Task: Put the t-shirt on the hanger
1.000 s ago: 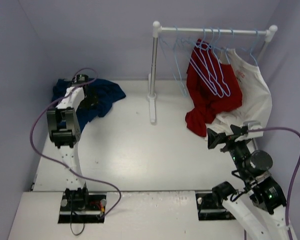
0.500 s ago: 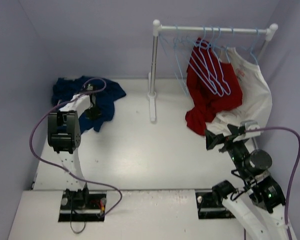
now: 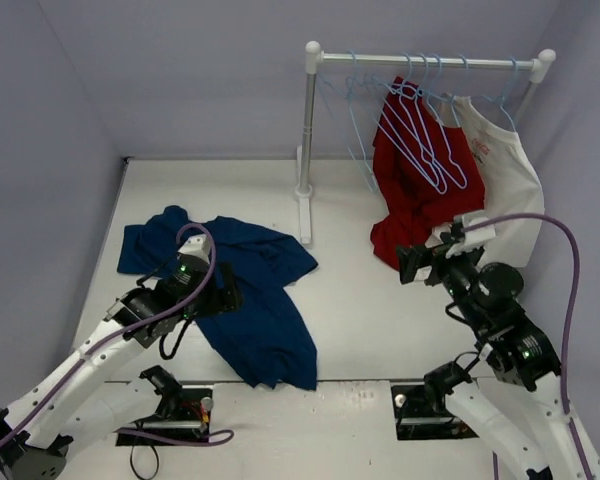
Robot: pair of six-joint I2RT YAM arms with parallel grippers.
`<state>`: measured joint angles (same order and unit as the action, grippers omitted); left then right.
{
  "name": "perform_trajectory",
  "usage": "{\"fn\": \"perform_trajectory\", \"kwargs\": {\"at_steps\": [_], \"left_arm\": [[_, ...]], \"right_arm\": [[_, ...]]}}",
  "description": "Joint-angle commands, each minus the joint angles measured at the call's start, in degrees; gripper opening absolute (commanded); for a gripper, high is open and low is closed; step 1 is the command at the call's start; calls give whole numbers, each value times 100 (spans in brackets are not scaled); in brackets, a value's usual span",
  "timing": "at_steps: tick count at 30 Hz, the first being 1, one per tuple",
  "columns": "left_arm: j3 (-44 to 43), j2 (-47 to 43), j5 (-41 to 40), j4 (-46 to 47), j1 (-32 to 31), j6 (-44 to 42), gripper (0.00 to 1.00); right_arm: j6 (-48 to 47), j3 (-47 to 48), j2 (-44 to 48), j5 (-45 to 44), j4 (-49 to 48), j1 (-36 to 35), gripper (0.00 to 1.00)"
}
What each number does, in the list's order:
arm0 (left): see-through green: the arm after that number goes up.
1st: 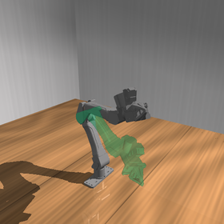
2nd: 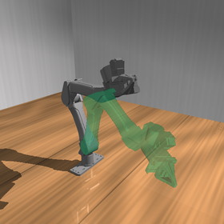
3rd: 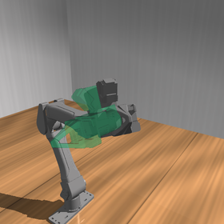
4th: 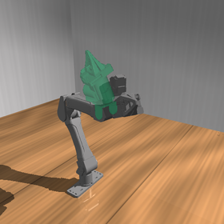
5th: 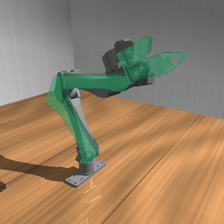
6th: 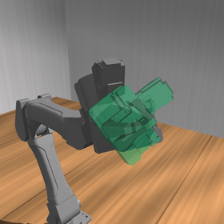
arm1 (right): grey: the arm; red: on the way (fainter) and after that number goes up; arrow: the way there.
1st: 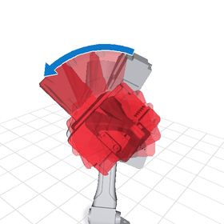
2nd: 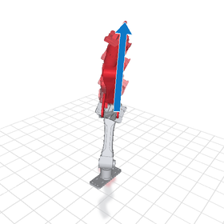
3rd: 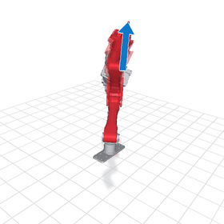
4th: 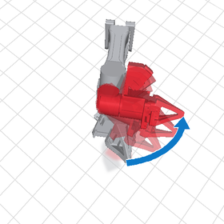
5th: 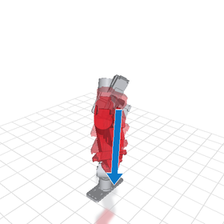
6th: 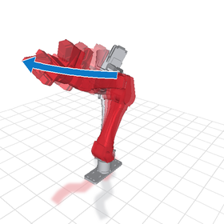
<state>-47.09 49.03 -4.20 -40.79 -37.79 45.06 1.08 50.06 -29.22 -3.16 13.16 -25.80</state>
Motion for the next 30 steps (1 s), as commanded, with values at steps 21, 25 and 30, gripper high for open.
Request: {"fn": "perform_trajectory", "kwargs": {"at_steps": [21, 25, 30], "left_arm": [[-1914, 4642, 78, 1284, 1076, -637, 78], [-1953, 5285, 242, 1428, 1007, -437, 73], [-1731, 5790, 433, 1862, 691, -143, 27]], "right_arm": [[216, 82, -1345, 1007, -420, -17, 96], [335, -96, -1165, 917, -426, -21, 95], [428, -154, -1147, 914, -429, -21, 94]]}}
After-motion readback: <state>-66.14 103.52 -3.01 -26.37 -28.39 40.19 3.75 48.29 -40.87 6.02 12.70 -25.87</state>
